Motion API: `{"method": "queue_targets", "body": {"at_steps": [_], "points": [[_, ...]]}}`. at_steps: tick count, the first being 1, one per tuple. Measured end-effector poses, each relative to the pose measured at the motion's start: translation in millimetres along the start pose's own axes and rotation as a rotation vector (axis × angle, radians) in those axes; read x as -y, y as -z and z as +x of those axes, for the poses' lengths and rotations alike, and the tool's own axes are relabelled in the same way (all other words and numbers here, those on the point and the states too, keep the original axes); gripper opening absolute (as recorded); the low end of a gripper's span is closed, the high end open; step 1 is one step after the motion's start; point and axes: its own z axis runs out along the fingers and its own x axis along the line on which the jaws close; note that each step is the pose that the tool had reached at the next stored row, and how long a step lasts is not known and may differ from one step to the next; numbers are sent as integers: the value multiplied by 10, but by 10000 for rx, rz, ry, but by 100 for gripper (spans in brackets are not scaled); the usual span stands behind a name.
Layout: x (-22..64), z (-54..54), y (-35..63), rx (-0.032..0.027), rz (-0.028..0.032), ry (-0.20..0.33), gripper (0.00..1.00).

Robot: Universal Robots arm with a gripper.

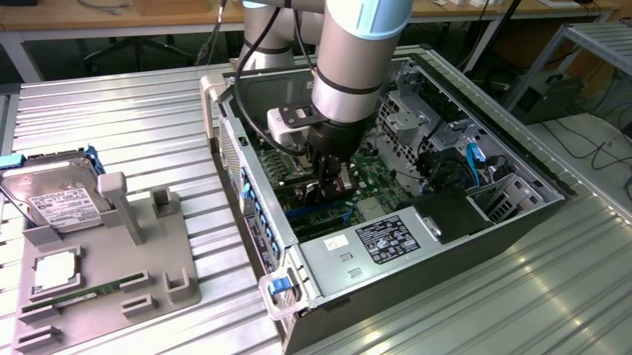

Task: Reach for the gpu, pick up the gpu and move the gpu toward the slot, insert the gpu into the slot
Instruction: 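Insert the gpu into the slot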

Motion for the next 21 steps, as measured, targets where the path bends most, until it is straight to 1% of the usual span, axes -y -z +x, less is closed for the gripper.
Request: {"method": "queue_targets", "body": {"at_steps": [5,9,14,21], "points": [[-1,-4,3,5,61,2,27],[-16,-3,-4,11,61,2,27],[-19,-2,-35,26,61,2,27],[-19,-2,-42,30,61,2,27]]}}
